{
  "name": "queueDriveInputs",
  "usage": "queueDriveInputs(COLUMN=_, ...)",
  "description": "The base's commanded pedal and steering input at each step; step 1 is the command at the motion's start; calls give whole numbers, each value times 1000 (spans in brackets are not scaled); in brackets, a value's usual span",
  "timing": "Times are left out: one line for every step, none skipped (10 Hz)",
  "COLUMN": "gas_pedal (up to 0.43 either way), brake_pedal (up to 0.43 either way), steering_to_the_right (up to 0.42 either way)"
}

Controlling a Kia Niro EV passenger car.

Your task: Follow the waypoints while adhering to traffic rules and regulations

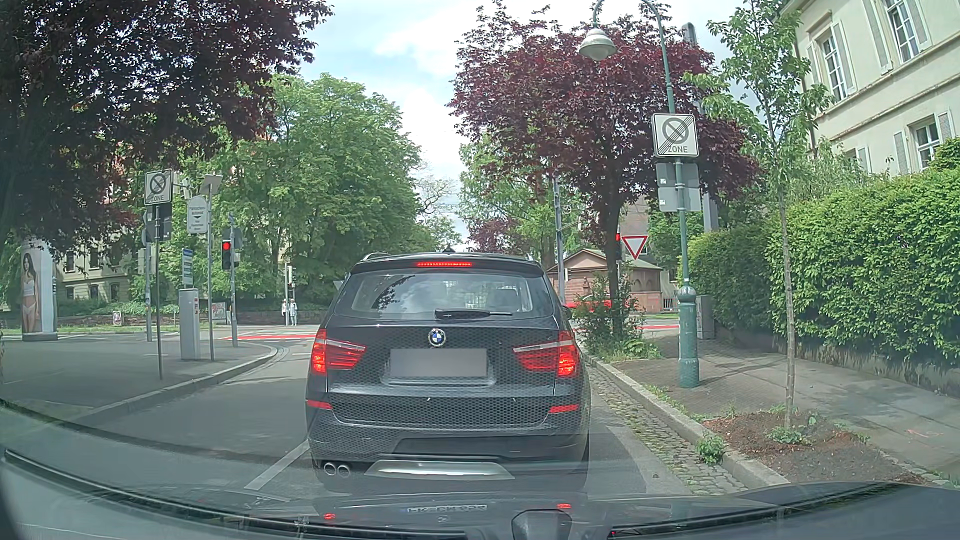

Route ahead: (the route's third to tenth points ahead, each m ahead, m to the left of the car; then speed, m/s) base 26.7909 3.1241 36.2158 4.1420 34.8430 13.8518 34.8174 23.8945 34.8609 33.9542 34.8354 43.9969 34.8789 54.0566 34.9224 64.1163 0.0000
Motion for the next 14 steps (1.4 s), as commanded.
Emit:
queueDriveInputs(gas_pedal=0, brake_pedal=268, steering_to_the_right=-7)
queueDriveInputs(gas_pedal=0, brake_pedal=268, steering_to_the_right=-7)
queueDriveInputs(gas_pedal=0, brake_pedal=274, steering_to_the_right=-7)
queueDriveInputs(gas_pedal=0, brake_pedal=268, steering_to_the_right=-7)
queueDriveInputs(gas_pedal=0, brake_pedal=268, steering_to_the_right=-7)
queueDriveInputs(gas_pedal=0, brake_pedal=268, steering_to_the_right=-7)
queueDriveInputs(gas_pedal=0, brake_pedal=268, steering_to_the_right=-7)
queueDriveInputs(gas_pedal=0, brake_pedal=274, steering_to_the_right=-7)
queueDriveInputs(gas_pedal=0, brake_pedal=268, steering_to_the_right=-7)
queueDriveInputs(gas_pedal=0, brake_pedal=268, steering_to_the_right=-7)
queueDriveInputs(gas_pedal=0, brake_pedal=274, steering_to_the_right=-7)
queueDriveInputs(gas_pedal=0, brake_pedal=274, steering_to_the_right=-7)
queueDriveInputs(gas_pedal=0, brake_pedal=274, steering_to_the_right=-7)
queueDriveInputs(gas_pedal=0, brake_pedal=274, steering_to_the_right=-7)
